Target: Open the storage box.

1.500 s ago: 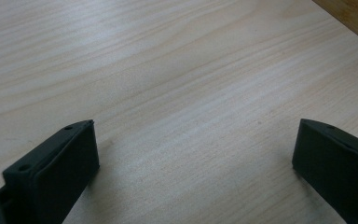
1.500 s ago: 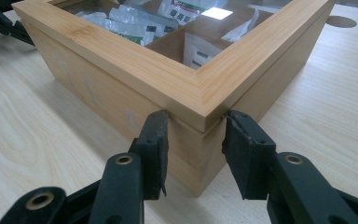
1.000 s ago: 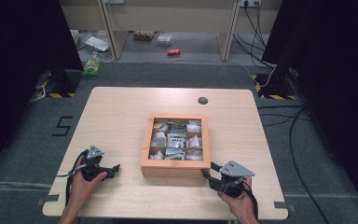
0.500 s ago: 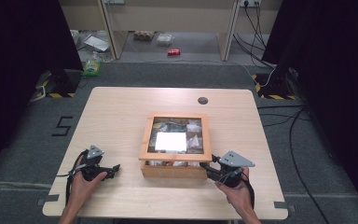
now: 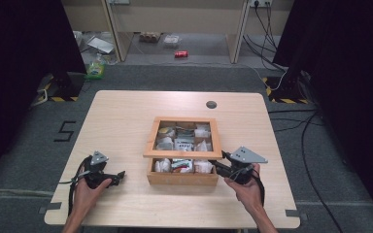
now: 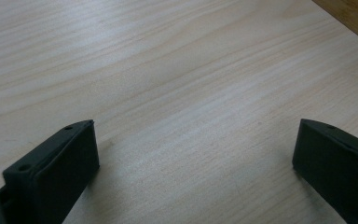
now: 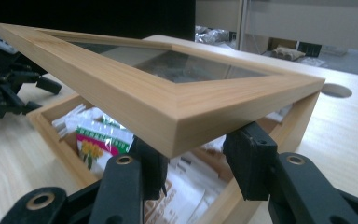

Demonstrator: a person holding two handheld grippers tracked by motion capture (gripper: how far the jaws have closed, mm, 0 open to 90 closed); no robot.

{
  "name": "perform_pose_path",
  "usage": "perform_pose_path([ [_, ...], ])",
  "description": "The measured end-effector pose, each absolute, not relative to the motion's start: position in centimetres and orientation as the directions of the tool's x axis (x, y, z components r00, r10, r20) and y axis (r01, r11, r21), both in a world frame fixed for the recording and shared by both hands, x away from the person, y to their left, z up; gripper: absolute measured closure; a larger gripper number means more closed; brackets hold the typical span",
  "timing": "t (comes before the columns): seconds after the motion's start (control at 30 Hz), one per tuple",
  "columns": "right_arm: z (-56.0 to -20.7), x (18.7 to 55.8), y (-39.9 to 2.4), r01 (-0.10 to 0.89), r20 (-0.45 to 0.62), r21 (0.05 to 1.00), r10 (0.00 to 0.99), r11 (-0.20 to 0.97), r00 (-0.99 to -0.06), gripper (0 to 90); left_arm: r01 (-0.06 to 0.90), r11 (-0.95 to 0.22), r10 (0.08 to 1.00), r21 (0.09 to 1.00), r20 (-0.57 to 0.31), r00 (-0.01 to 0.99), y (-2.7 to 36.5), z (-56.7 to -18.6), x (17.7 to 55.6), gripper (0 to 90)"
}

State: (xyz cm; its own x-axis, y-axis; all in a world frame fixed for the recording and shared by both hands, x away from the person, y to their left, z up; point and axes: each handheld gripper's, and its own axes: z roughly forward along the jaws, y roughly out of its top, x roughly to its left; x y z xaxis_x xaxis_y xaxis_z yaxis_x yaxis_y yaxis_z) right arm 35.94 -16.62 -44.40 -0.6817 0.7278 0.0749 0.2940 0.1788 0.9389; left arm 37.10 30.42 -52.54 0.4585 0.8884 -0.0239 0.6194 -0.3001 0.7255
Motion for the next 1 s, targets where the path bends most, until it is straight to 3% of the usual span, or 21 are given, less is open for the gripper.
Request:
perform_pose_path([
  [1.0, -40.9, 40.4, -15.5, 0.242, 0.107, 0.967, 0.738, 0.078, -0.666, 60.4, 0.619, -0.302, 0.888, 0.725, -0.023, 0.46, 30.4, -52.5, 37.1, 0.0],
])
